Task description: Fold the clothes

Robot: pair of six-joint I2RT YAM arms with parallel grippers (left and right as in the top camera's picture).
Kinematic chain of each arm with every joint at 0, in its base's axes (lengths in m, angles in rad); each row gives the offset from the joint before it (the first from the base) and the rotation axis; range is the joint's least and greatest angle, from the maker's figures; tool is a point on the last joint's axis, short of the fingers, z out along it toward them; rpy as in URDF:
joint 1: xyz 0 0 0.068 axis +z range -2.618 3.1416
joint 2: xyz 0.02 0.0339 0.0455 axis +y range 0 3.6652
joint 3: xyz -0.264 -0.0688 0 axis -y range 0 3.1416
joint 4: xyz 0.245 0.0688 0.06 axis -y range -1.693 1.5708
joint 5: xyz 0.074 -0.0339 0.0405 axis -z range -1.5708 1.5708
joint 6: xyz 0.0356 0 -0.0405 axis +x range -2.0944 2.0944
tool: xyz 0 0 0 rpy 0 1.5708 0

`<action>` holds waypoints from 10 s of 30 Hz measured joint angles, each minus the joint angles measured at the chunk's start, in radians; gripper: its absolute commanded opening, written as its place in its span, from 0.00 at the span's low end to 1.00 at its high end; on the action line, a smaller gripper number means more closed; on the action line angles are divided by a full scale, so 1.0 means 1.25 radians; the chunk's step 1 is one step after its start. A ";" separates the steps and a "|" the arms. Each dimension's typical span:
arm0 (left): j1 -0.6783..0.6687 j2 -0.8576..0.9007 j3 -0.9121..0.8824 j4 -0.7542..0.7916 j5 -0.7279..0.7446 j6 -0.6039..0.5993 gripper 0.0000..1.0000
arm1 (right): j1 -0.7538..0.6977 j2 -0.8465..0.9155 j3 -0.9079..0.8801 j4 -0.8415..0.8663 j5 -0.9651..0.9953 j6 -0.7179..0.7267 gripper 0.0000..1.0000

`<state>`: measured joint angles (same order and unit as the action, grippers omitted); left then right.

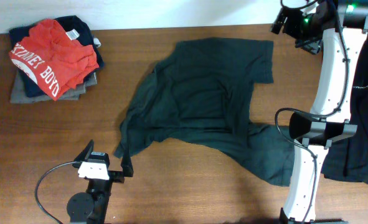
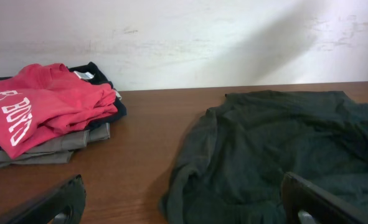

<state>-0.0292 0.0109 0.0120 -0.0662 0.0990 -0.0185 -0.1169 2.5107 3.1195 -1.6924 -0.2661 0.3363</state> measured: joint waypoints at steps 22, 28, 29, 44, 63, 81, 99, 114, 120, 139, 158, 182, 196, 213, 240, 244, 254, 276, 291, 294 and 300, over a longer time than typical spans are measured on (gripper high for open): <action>0.000 0.000 0.000 0.000 0.000 0.000 0.99 | 0.378 -0.278 -0.320 0.002 0.426 0.029 0.99; 0.000 0.000 0.000 0.000 0.000 0.000 0.99 | 0.373 -0.437 -0.581 0.008 0.432 0.063 0.99; 0.000 0.000 0.000 0.000 0.000 0.000 0.99 | 0.372 -0.478 -0.632 0.002 0.430 0.067 0.99; 0.000 0.000 0.000 0.000 0.000 0.000 0.99 | 0.372 -0.591 -1.341 0.240 0.319 0.084 0.80; 0.000 0.000 0.000 0.000 0.000 0.000 0.99 | 0.372 -0.592 -1.580 0.555 0.283 0.076 0.64; 0.000 0.000 0.000 0.000 0.000 0.000 0.99 | 0.274 -0.592 -1.490 0.533 0.330 0.066 0.04; 0.000 0.000 0.000 0.000 0.000 0.000 0.99 | -0.069 -0.581 -1.410 1.027 0.367 0.065 0.99; 0.000 0.000 0.000 0.000 0.000 0.000 0.99 | -0.088 -0.567 -1.384 0.712 -0.013 0.018 0.99; 0.000 0.000 0.000 0.000 0.000 0.000 0.99 | -0.088 -0.576 -1.384 0.659 -0.052 0.018 0.99; 0.000 0.000 0.000 -0.001 -0.007 0.016 0.99 | -0.085 -0.703 -1.382 0.456 0.127 0.086 0.99; 0.002 0.329 0.294 0.150 0.132 0.047 0.99 | -0.068 -0.703 -1.382 0.474 0.133 0.087 0.99; -0.263 1.020 0.652 -0.409 0.006 -0.070 0.99 | -0.068 -0.704 -1.382 0.480 0.128 0.078 0.99; -0.264 1.243 0.653 -0.459 -0.026 -0.214 0.99 | -0.068 -0.704 -1.382 0.482 0.128 0.077 0.99; -0.264 1.256 0.653 -0.432 -0.115 -0.225 0.58 | -0.068 -0.704 -1.382 0.483 0.128 0.078 0.99; -0.264 1.271 0.653 -0.413 -0.149 -0.222 0.01 | -0.068 -0.704 -1.382 0.479 0.128 0.077 0.99; -0.251 1.272 0.696 -0.443 -0.178 -0.223 0.01 | -0.068 -0.704 -1.382 0.452 0.128 0.077 0.99; 0.027 1.273 0.867 -0.553 -0.261 -0.302 0.01 | -0.068 -0.704 -1.382 0.364 0.128 0.077 0.99; 0.132 1.273 0.868 -0.565 -0.201 -0.353 0.86 | 0.034 -0.692 -1.556 0.646 0.017 0.074 0.99; 0.132 1.273 0.868 -0.555 -0.187 -0.352 0.94 | 0.040 -0.543 -1.557 0.755 0.117 -0.102 0.99; 0.132 1.273 0.868 -0.555 -0.186 -0.351 0.94 | 0.040 -0.538 -1.557 0.767 0.120 -0.121 1.00; 0.132 1.273 0.868 -0.555 -0.186 -0.352 0.95 | 0.040 -0.537 -1.557 0.781 0.116 -0.136 0.61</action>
<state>0.1360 1.6020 1.0973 -0.7593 -0.1337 -0.4580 -0.0673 1.8389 1.1736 -0.7166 -0.1211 0.1665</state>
